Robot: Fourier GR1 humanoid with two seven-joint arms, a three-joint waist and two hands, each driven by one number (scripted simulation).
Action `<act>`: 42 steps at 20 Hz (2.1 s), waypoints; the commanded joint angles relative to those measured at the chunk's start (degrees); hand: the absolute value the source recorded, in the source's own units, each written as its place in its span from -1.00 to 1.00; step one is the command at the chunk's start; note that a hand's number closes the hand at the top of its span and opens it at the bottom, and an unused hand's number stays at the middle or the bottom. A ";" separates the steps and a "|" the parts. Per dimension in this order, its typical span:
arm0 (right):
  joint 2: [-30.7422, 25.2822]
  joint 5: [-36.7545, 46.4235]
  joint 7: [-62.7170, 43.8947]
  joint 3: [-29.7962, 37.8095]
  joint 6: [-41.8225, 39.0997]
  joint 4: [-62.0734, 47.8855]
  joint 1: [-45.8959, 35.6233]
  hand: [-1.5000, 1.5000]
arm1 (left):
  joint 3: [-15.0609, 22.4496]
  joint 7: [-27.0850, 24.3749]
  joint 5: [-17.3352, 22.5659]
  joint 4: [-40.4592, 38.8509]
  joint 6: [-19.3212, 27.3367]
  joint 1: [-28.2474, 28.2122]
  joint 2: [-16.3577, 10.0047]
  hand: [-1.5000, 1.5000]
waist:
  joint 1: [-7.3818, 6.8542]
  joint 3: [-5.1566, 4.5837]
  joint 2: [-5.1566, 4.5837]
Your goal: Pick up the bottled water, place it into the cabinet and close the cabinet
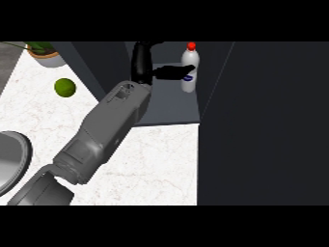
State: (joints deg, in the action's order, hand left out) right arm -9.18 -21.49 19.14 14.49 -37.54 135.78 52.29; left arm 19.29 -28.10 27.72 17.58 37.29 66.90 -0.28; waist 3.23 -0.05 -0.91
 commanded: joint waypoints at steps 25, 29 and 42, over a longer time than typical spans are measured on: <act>-0.54 -4.64 -8.12 0.29 3.33 6.64 -2.82 -1.00 | 2.84 0.88 7.35 24.47 -12.78 -12.14 0.28 -1.00 | -3.35 0.01 1.27; 1.04 -3.42 -7.99 -1.32 3.29 9.52 -0.04 -1.00 | 7.28 2.35 6.02 36.11 -10.43 -20.89 0.04 -1.00 | -4.18 -0.01 1.77; -2.60 -3.74 -12.98 -4.57 4.29 10.52 -4.40 -1.00 | 15.28 5.77 3.23 66.01 -9.74 -46.15 -8.10 -1.00 | -4.10 -0.03 1.16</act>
State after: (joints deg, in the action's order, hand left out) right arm -10.01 -22.43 12.04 10.71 -34.02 136.47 47.07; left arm 33.10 -22.51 31.51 76.95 28.25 27.21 -5.53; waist -0.77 -0.07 0.43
